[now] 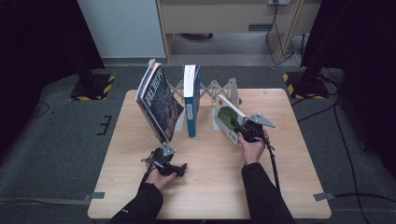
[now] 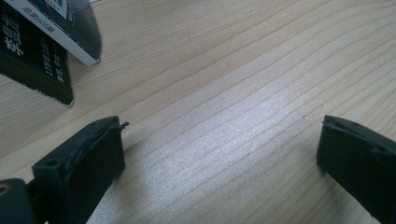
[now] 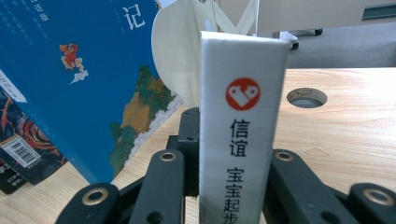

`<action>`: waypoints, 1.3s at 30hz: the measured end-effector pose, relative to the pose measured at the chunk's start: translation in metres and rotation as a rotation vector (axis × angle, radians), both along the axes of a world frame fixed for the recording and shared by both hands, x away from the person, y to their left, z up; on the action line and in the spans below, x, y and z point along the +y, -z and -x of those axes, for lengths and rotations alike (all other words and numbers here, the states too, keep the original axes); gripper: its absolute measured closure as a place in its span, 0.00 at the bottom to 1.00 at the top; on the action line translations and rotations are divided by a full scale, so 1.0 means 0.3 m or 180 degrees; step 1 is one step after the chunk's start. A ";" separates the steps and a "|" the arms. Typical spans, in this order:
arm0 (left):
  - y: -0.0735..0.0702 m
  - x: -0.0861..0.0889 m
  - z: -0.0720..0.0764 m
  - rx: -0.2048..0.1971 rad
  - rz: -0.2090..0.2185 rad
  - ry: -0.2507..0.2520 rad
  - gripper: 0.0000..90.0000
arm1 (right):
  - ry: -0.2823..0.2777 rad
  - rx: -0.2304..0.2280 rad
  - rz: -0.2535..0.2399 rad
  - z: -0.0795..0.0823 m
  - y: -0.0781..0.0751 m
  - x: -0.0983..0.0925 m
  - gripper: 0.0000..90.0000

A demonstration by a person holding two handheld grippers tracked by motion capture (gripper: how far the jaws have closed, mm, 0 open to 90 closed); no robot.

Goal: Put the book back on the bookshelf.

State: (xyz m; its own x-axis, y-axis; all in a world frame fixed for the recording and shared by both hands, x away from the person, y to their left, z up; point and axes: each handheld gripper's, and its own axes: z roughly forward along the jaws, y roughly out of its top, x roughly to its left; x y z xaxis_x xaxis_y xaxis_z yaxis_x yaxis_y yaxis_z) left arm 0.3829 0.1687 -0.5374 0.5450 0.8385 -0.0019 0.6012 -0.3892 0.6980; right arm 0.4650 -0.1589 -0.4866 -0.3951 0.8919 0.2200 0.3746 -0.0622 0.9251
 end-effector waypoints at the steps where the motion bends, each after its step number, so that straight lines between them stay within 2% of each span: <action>1: 0.000 0.000 0.000 0.0000 0.0000 -0.0001 0.00 | -0.0005 0.0001 0.0016 0.001 0.001 0.001 0.84; 5: 0.000 0.000 0.000 -0.0002 0.0001 -0.0001 0.00 | -0.0042 0.0035 0.0118 0.007 0.001 0.005 0.83; 15: 0.000 0.000 0.000 -0.0002 0.0001 -0.0001 0.00 | -0.0162 0.0234 0.0367 0.017 0.018 0.015 0.83; 19: 0.000 0.000 0.000 -0.0002 0.0001 -0.0001 0.00 | -0.0139 0.0236 0.0397 0.013 0.035 0.027 0.84; 26: 0.000 0.000 0.000 0.0001 -0.0001 0.0000 0.00 | 0.0073 0.0127 0.0403 0.003 0.062 0.059 0.84; 29: 0.000 0.000 0.000 -0.0001 0.0001 0.0000 0.00 | 0.0118 0.0118 0.0359 -0.005 0.071 0.068 0.84; 33: 0.000 0.000 0.000 -0.0002 0.0001 0.0000 0.00 | 0.0122 0.0142 0.0363 -0.009 0.071 0.069 0.82; 36: 0.000 0.000 0.000 0.0000 0.0000 0.0000 0.00 | 0.0076 0.0209 0.0410 -0.008 0.071 0.065 0.74; 38: 0.000 0.000 0.000 0.0001 -0.0001 0.0001 0.00 | 0.0053 0.0214 0.0440 -0.001 0.073 0.057 0.73; 39: 0.000 0.000 0.000 -0.0001 0.0002 0.0000 0.00 | 0.0039 0.0232 0.0398 0.003 0.074 0.051 0.73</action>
State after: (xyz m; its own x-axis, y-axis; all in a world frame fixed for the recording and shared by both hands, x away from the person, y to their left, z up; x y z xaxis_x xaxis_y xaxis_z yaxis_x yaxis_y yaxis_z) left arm 0.3829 0.1687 -0.5375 0.5449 0.8385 -0.0021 0.6009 -0.3888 0.6985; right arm 0.4640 -0.1436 -0.5089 -0.3710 0.9188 0.1346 0.4411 0.0468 0.8962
